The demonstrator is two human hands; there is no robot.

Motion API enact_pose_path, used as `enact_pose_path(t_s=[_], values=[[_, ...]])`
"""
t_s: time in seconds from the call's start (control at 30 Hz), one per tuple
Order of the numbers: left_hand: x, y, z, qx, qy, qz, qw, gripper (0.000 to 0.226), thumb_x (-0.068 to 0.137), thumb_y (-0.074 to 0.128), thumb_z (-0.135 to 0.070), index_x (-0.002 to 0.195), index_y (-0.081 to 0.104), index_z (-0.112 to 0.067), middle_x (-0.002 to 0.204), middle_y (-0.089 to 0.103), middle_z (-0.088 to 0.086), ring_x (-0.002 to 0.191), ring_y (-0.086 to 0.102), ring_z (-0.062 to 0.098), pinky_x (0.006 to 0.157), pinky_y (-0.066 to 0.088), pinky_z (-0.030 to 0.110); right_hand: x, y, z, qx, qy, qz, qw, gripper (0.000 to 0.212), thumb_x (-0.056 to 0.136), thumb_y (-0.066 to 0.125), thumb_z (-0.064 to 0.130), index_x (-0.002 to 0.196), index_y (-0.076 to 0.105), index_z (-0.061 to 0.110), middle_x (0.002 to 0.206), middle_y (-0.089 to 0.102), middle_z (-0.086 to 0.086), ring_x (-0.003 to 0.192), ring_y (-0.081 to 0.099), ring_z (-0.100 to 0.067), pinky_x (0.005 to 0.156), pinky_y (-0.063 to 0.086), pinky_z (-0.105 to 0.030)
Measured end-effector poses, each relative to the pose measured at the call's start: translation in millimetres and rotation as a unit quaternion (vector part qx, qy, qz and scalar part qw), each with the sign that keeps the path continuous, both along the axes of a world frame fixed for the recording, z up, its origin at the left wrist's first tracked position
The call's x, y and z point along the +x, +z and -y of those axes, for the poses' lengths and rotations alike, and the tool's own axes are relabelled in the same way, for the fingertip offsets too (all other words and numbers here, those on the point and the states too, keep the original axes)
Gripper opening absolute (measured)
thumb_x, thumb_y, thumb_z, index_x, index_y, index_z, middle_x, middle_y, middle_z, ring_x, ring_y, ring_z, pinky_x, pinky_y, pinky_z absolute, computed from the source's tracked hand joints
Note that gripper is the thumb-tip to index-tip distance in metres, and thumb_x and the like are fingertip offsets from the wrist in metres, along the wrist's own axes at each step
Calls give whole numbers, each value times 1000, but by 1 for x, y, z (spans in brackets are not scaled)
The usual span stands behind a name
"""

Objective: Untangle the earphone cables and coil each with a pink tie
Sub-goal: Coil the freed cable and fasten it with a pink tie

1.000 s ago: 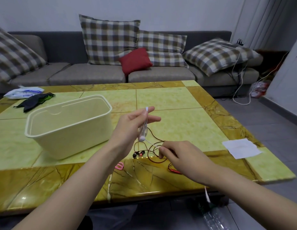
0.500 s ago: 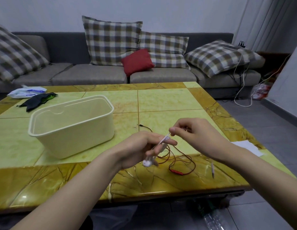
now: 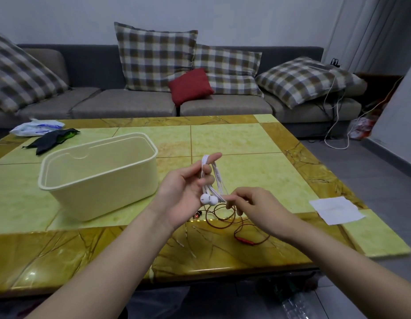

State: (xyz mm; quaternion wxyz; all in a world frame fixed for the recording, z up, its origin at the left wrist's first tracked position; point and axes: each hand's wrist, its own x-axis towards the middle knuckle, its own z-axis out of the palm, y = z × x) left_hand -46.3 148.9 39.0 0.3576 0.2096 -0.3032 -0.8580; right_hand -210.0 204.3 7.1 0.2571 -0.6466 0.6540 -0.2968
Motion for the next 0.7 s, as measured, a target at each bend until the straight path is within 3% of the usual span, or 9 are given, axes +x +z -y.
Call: enact_pose_path(t_s=[0.1, 0.23, 0.33, 0.4, 0.47, 0.6, 0.67, 0.7], values=[[0, -2, 4, -30, 43, 11, 999, 38, 87, 44, -16, 121, 56, -6, 67, 53, -8, 53, 49, 5, 89, 45, 60, 7, 0, -4, 15, 36, -39, 998, 25, 98, 45, 28, 84, 65, 27, 65, 57, 8, 58, 49, -6, 53, 34, -15], [-2, -9, 11, -92, 95, 53, 990, 30, 99, 36, -13, 121, 54, -4, 80, 70, -6, 86, 69, 9, 91, 43, 63, 10, 7, -6, 16, 65, -101, 993, 25, 99, 42, 28, 102, 67, 26, 68, 58, 9, 60, 52, 3, 55, 38, -13], [-1, -16, 15, -147, 117, 117, 975, 28, 99, 36, -12, 112, 60, -3, 104, 68, -2, 96, 68, 10, 88, 44, 57, 13, 7, -8, 15, 86, -113, 990, 25, 99, 44, 28, 105, 68, 21, 83, 67, 0, 77, 61, -13, 71, 46, -27], [1, -20, 13, -242, 106, 233, 936, 31, 100, 38, -13, 96, 68, -5, 120, 60, -12, 103, 64, 6, 80, 48, 43, 15, 7, -8, 1, 93, -132, 987, 25, 98, 48, 30, 101, 69, 18, 87, 68, -1, 78, 59, -16, 72, 46, -31], [0, -25, 7, -316, 84, 314, 892, 32, 99, 41, -15, 89, 71, -8, 124, 55, -20, 103, 61, -2, 77, 47, 28, 15, 7, -7, -16, 96, -156, 983, 25, 95, 53, 33, 93, 71, 16, 83, 68, -2, 75, 59, -17, 70, 45, -32], [-3, -35, -1, -366, 63, 350, 860, 33, 98, 44, -12, 79, 71, -13, 126, 56, -11, 107, 58, -5, 85, 45, 15, 17, 10, -5, -42, 86, -160, 983, 17, 89, 63, 32, 90, 74, 19, 72, 62, 10, 59, 54, -5, 59, 42, -19], [-6, -41, -5, -367, 53, 363, 855, 30, 98, 44, -10, 80, 68, -12, 124, 61, -4, 104, 59, 6, 87, 46, 23, 18, 10, -4, -52, 78, -161, 983, 14, 87, 65, 30, 87, 74, 19, 71, 63, 8, 60, 52, -4, 61, 41, -21], [-6, -42, -8, -368, 43, 367, 853, 30, 97, 43, -9, 80, 67, -16, 112, 66, -6, 91, 60, 12, 81, 46, 30, 17, 10, -4, -58, 73, -161, 983, 12, 86, 66, 30, 85, 73, 20, 69, 63, 8, 61, 52, -5, 60, 41, -22]])
